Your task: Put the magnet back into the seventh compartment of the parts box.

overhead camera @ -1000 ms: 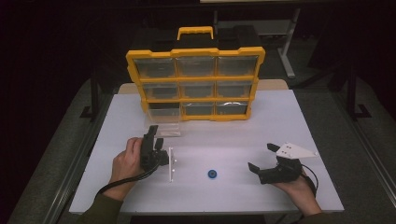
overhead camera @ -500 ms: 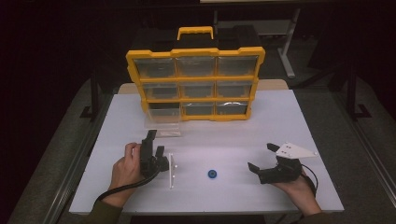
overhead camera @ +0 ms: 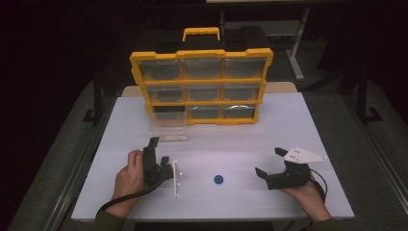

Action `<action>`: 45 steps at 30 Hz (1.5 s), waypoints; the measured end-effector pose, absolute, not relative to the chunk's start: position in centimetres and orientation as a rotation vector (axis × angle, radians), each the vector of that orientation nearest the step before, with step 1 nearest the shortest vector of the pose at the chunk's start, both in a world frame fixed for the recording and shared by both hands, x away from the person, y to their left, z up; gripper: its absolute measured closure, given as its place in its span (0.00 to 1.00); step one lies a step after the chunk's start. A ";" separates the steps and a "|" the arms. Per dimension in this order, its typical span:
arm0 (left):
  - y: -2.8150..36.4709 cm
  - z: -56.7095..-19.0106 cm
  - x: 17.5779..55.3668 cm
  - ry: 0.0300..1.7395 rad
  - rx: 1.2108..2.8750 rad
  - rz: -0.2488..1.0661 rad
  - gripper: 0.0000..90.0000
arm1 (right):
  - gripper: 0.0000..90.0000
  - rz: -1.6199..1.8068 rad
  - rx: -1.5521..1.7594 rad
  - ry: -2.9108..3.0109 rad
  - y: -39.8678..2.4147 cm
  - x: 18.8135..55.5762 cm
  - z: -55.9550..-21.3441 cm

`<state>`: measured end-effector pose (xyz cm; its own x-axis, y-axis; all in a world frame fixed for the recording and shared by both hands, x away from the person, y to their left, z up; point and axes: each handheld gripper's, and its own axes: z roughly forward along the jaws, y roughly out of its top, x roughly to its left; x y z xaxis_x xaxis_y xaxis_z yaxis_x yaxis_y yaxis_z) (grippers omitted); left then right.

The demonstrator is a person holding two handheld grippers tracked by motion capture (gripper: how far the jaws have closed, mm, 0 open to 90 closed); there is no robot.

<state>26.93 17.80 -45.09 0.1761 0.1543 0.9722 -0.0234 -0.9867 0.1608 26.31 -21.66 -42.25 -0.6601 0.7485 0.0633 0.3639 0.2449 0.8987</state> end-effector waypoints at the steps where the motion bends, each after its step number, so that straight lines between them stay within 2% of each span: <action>1: 17.8 -45.1 26.9 0.134 2.300 1.923 0.00 | 0.00 1.389 1.020 2.144 -21.7 26.3 -42.2; 25: 18.3 -44.3 27.3 0.419 2.229 1.751 0.00 | 0.00 1.391 1.011 2.143 -21.7 26.3 -42.3; 45: 19.2 -43.7 28.0 0.659 2.174 1.532 0.00 | 0.00 1.392 1.016 2.144 -21.6 26.3 -42.3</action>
<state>28.03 19.17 -43.74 0.2886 0.5854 0.7576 0.1478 -0.8091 0.5688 26.29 -21.63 -42.28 -0.6619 0.7469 0.0628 0.3616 0.2448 0.8996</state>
